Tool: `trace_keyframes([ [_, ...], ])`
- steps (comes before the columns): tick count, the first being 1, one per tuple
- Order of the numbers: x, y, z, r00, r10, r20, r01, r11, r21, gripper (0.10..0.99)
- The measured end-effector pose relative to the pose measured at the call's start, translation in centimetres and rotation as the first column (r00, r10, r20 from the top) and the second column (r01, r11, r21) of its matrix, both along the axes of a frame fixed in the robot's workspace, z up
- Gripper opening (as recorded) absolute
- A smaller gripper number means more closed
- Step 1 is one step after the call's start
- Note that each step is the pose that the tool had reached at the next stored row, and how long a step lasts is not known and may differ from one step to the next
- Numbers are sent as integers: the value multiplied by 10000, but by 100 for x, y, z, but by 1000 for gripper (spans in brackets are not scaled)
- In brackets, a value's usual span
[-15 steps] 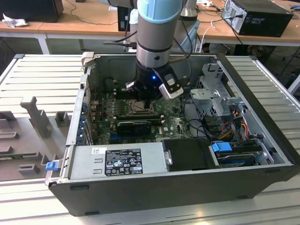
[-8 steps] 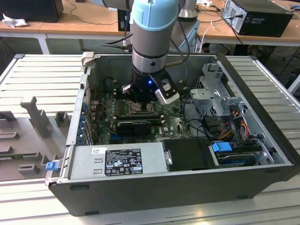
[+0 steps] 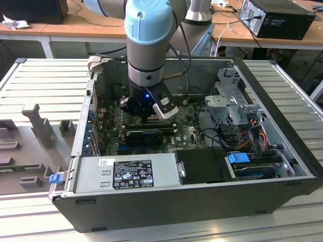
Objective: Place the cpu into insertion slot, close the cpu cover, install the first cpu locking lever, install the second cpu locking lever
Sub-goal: 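Install the second cpu locking lever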
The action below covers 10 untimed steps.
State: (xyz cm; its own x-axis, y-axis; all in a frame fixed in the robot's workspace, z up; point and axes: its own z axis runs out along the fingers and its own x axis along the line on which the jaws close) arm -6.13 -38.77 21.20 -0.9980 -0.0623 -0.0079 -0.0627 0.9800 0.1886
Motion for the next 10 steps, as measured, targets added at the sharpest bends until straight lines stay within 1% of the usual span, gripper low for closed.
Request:
trace_keyframes([
  [1, -6, -58, -2, 10000, 3, 1, -3, 9998, 197, 106],
  [2, -10, -92, -3, 10000, 9, 2, -9, 9995, 323, 106],
  [3, -21, -109, -3, 10000, 28, 2, -28, 9991, 432, 106],
  [4, -38, -116, -4, 10000, 63, 1, -63, 9988, 493, 106],
  [6, -65, -121, -7, 9999, 127, 2, -127, 9984, 543, 106],
  [8, -115, -121, -15, 9999, 172, 4, -172, 9983, 554, 106],
  [10, -126, -120, -34, 9998, 189, 2, -189, 9983, 553, 106],
])
